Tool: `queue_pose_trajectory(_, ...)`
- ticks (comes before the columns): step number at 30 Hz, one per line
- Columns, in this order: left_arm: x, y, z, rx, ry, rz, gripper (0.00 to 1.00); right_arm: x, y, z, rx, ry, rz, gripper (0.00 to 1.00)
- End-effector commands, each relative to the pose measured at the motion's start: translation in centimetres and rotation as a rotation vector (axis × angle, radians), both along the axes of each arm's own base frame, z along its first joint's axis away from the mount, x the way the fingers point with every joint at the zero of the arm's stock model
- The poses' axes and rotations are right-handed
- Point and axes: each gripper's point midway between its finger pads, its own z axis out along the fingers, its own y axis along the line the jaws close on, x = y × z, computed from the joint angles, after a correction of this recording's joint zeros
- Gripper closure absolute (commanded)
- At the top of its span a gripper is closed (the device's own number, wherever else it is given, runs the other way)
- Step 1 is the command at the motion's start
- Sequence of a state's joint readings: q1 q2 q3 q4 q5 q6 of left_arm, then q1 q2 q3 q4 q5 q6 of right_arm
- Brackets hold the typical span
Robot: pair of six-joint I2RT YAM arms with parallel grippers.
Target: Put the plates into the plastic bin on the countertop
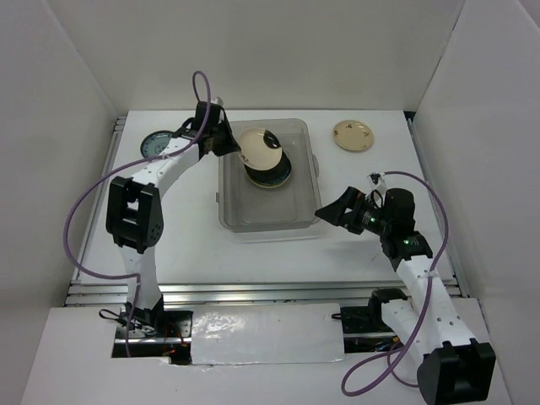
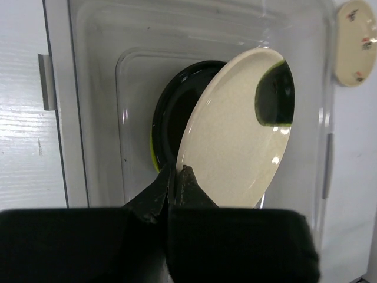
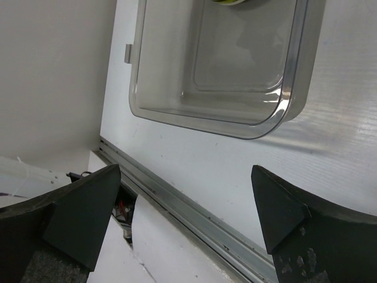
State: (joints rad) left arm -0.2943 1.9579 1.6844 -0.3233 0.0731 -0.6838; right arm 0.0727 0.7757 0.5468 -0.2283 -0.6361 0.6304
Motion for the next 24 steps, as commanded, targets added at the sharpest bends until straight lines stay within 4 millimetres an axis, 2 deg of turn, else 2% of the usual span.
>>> queue_pose_trajectory(1,0.6,-0.5,-1.1,0.030,0.019,-0.027,1.00,-0.2,-0.1,0.4,-0.005,-0.048,0.042,0.00)
queue_pose_trajectory(4,1.2,-1.2,-2.2,0.023,0.022,-0.031,0.97,-0.1,-0.5,0.4,-0.001,-0.050,0.040,0.00)
queue_pose_trajectory(5,1.4,-1.3,-1.7,0.020,0.012,-0.032,0.94,-0.1,-0.5,0.4,0.003,-0.050,0.042,0.00)
queue_pose_trajectory(6,1.5,-1.6,-2.2,0.016,0.021,-0.042,0.90,-0.1,-0.5,0.3,0.004,-0.050,0.045,0.00)
queue_pose_trajectory(8,1.8,-2.3,-1.8,0.016,0.011,-0.054,0.87,-0.1,-0.5,0.1,0.009,-0.047,0.047,0.00)
queue_pose_trajectory(11,1.6,-3.2,-2.2,0.020,0.024,-0.075,0.72,-0.1,-0.4,-0.1,0.012,-0.048,0.058,0.00)
queue_pose_trajectory(12,1.3,-3.4,-2.0,0.018,0.023,-0.081,0.54,-0.1,-0.4,-0.1,0.011,-0.044,0.059,0.00)
queue_pose_trajectory(13,1.0,-3.4,-1.7,0.021,0.017,-0.076,0.44,-0.1,-0.4,-0.2,0.010,-0.043,0.059,0.00)
queue_pose_trajectory(14,0.4,-3.5,-2.3,0.030,0.027,-0.068,0.35,-0.1,-0.4,-0.2,0.010,-0.042,0.059,0.00)
queue_pose_trajectory(15,0.0,-3.5,-0.7,0.027,-0.004,-0.058,0.22,-0.1,-0.4,-0.2,0.010,-0.043,0.059,0.00)
queue_pose_trajectory(16,-0.7,-2.9,-1.1,0.041,0.006,-0.039,0.06,0.0,-0.4,-0.2,0.012,-0.043,0.058,0.00)
queue_pose_trajectory(17,-1.0,-3.0,-0.5,0.037,-0.010,-0.033,0.01,0.1,-0.4,-0.2,0.014,-0.042,0.057,0.00)
queue_pose_trajectory(18,-1.6,-2.9,1.9,0.021,-0.054,-0.030,0.01,0.1,-0.4,-0.2,0.014,-0.041,0.056,0.00)
queue_pose_trajectory(19,-2.3,-2.6,2.0,0.023,-0.055,-0.030,0.01,0.4,-0.4,-0.3,0.015,-0.040,0.050,0.00)
queue_pose_trajectory(20,-3.1,-2.6,4.3,0.007,-0.096,-0.033,0.01,0.6,-0.5,-0.4,0.022,-0.029,0.035,0.00)
queue_pose_trajectory(22,-4.7,-1.7,4.7,0.035,-0.084,-0.008,0.01,1.8,-1.0,-1.0,0.019,-0.013,-0.024,0.00)
queue_pose_trajectory(23,-5.8,-1.0,6.9,0.040,-0.126,0.024,0.01,2.7,-2.0,-1.1,0.043,0.017,-0.095,0.00)
queue_pose_trajectory(24,-6.8,-0.5,7.1,0.052,-0.120,0.043,0.01,3.9,-2.5,-1.5,0.051,0.024,-0.139,0.00)
